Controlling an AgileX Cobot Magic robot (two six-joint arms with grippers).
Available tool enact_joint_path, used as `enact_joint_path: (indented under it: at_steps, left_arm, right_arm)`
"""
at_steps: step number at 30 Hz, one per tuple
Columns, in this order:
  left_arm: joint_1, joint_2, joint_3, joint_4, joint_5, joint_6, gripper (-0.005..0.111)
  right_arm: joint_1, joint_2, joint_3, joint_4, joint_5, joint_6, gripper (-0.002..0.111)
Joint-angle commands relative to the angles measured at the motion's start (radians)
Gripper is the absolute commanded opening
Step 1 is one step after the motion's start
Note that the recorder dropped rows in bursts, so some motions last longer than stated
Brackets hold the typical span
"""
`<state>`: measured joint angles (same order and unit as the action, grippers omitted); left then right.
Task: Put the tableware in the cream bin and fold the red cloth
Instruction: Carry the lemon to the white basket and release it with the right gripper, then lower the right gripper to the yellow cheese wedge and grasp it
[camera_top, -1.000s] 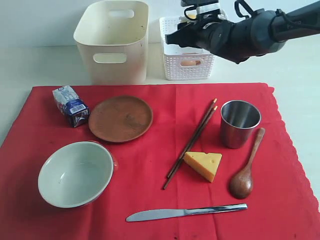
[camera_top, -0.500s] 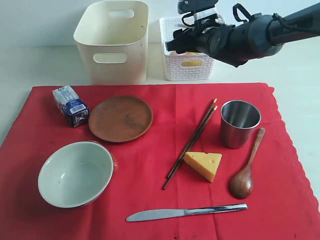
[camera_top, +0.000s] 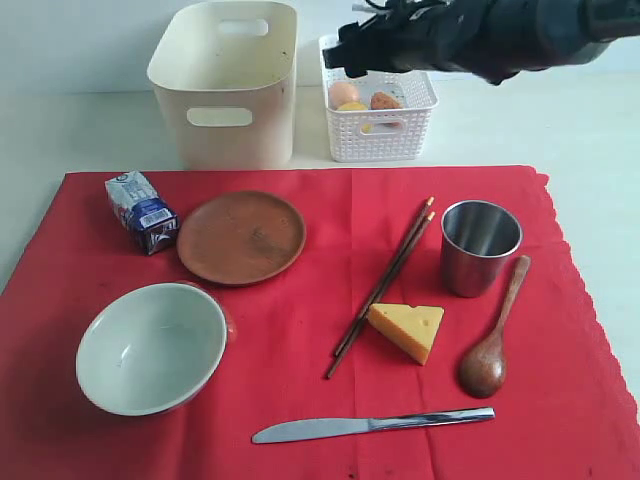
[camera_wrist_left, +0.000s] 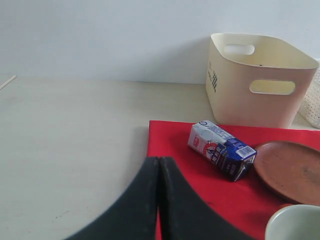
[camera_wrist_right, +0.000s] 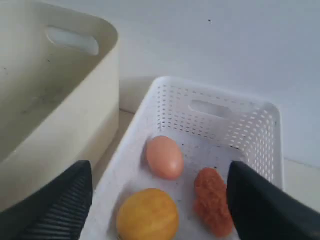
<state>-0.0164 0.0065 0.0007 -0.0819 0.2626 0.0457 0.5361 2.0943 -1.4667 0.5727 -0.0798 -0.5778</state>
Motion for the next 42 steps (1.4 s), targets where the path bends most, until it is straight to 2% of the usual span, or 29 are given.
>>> enact_joint_path:
  at_steps: [1, 6, 16, 22, 28, 31, 38, 42]
  left_arm:
    - [0.004, -0.007, -0.001, -0.009, -0.005, 0.003, 0.002]
    - [0.004, -0.007, -0.001, -0.009, -0.005, 0.003, 0.002]
    - [0.004, -0.007, -0.001, -0.009, -0.005, 0.003, 0.002]
    - [0.004, -0.007, -0.001, -0.009, -0.005, 0.003, 0.002]
    - [0.004, -0.007, -0.001, -0.009, -0.005, 0.003, 0.002]
    - [0.004, -0.007, -0.001, -0.009, -0.005, 0.003, 0.002]
    - [0.004, -0.007, -0.001, -0.009, -0.005, 0.003, 0.002]
    - [0.004, -0.007, -0.001, -0.009, -0.005, 0.003, 0.002]
  right_arm:
    - [-0.002, -0.098, -0.007, -0.008, 0.168, -0.006, 0.072]
    - [-0.002, -0.197, -0.007, -0.012, 0.308, -0.006, 0.072]
    - [-0.002, -0.369, -0.007, -0.243, 0.671, -0.006, 0.072]
    - [-0.002, -0.413, -0.007, -0.260, 1.005, -0.198, 0.072]
    - [-0.002, -0.409, -0.007, -0.260, 1.236, -0.232, 0.072]
    - [-0.002, -0.405, -0.005, -0.260, 1.301, -0.232, 0.072]
    - [-0.002, -0.405, 0.102, -0.274, 1.301, -0.245, 0.072]
    - [0.012, -0.405, 0.188, -0.354, 1.235, -0.257, 0.072]
